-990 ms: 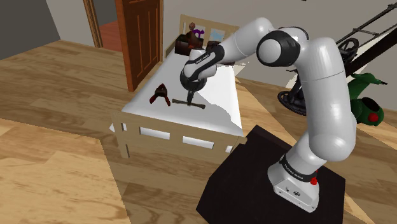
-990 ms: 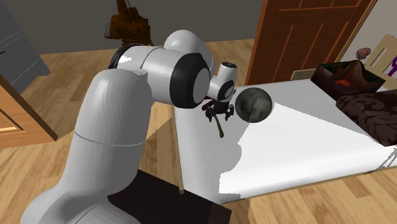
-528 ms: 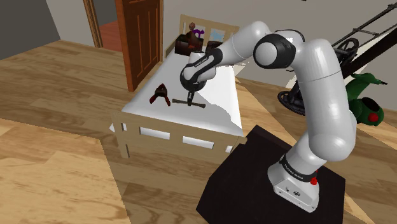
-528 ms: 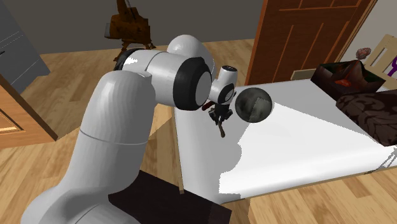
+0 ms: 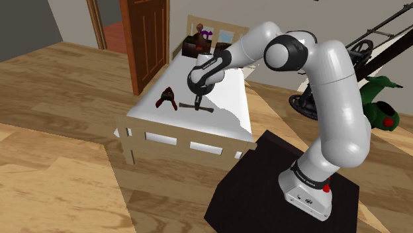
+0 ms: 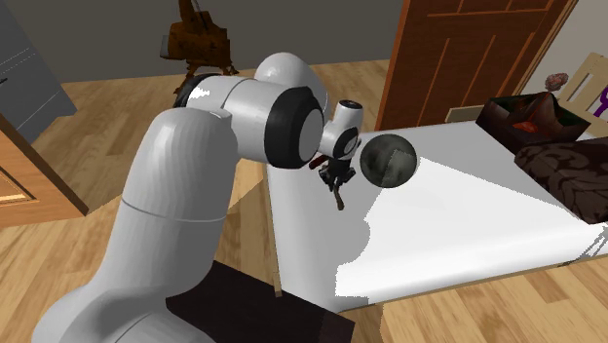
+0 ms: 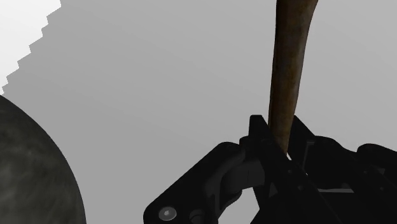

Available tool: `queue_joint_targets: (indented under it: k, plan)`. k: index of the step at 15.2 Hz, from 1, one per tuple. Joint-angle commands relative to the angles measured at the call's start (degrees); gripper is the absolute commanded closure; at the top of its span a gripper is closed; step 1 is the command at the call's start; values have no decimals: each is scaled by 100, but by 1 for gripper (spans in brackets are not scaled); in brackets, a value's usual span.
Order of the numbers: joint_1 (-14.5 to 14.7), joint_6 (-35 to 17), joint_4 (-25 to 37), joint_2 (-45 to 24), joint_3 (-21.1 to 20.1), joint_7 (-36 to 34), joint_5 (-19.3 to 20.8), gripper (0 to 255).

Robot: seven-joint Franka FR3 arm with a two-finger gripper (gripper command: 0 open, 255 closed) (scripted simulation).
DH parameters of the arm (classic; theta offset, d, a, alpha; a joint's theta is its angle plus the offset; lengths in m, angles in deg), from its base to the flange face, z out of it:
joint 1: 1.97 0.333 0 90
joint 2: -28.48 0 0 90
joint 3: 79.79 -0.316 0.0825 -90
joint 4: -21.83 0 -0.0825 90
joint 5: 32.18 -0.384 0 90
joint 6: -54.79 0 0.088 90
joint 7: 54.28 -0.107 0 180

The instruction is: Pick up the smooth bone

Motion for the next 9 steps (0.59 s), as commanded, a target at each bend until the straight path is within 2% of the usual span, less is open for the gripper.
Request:
queue_joint_targets:
  k: [1, 9]
  plan:
    - [8, 58, -48, 88, 1, -1, 6, 255]
    - [38, 434, -117, 534, 47, -47, 61, 255]
